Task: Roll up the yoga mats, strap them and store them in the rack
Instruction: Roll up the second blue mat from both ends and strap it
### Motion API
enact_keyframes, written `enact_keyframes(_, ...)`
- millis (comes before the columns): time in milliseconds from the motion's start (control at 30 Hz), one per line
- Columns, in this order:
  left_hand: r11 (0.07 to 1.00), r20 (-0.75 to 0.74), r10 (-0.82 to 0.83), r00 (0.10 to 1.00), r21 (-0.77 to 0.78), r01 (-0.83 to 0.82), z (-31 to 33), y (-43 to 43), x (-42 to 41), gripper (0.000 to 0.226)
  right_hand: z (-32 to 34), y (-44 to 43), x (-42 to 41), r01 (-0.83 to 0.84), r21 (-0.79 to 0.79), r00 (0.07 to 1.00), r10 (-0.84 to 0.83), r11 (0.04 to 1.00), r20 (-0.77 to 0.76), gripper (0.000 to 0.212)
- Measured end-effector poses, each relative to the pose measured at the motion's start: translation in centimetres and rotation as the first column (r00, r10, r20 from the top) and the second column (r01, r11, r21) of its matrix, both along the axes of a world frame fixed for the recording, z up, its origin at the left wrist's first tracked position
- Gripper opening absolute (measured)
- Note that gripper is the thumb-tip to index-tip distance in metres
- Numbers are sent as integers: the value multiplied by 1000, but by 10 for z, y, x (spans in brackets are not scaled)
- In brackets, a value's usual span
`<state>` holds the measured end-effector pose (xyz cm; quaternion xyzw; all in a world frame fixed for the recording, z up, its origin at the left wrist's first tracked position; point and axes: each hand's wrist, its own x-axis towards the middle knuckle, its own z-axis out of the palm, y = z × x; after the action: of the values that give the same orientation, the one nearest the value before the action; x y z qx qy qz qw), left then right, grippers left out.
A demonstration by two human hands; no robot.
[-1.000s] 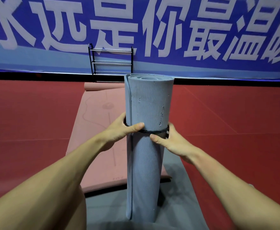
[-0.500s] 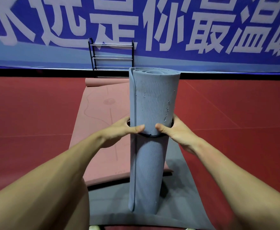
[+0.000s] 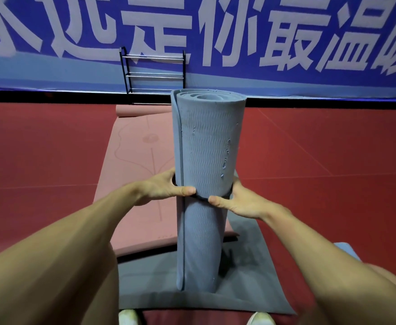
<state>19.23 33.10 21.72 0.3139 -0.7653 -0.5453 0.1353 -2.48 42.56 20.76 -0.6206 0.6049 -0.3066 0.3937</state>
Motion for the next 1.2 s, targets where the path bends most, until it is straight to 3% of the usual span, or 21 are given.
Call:
enact_keyframes(67, 1000, 18, -4, 1000, 11, 3, -2, -1, 1, 108, 1, -2, 0, 12, 3, 1000, -12, 1000, 0, 106)
enact_keyframes(167, 998, 35, -23, 999, 64, 20, -2, -3, 2, 94, 3, -6, 0, 46, -25, 999, -46, 999, 19, 99)
enact_keyframes(267, 997, 99, -6, 995, 81, -2, -2, -5, 2, 93, -2, -7, -5, 111, -42, 990, -106, 993, 91, 107)
enact_keyframes(367, 998, 160, 13, 987, 55, -22, -6, -5, 1, 91, -6, -6, -5, 114, 11, 989, -114, 993, 89, 112)
enact_keyframes(467, 999, 209, -10, 978, 44, 1, -8, -3, 2, 76, -10, -6, -4, 105, 58, 992, -109, 993, 64, 126)
enact_keyframes(600, 984, 62, -63, 996, 168, 52, 9, -1, 6, 66, -14, -5, -1, 71, 99, 995, -78, 993, 67, 130)
enact_keyframes(700, 986, -85, 27, 996, 165, -12, 8, -3, 4, 78, -14, -1, 6, 89, 127, 991, -100, 988, 84, 134)
enact_keyframes(833, 995, 79, -24, 997, 96, 16, -6, 0, 4, 96, 4, 1, 12, 165, 71, 978, -173, 984, 118, 117)
enact_keyframes(933, 992, 152, -43, 987, 123, 24, -11, -2, 3, 97, 10, 2, 10, 144, 86, 985, -151, 986, 80, 105)
enact_keyframes(1067, 980, 94, -48, 994, 196, 28, -15, -8, -11, 110, 4, 0, 1, 129, 138, 987, -140, 982, 74, 78)
enact_keyframes(1133, 968, 15, -25, 1000, 249, 20, -14, -7, -21, 95, 5, -6, -4, 123, 185, 990, -132, 975, 40, 60)
enact_keyframes(1200, 963, -34, 60, 998, 266, -49, -13, -7, -29, 89, 3, -13, -12, 147, 193, 988, -155, 970, 28, 64)
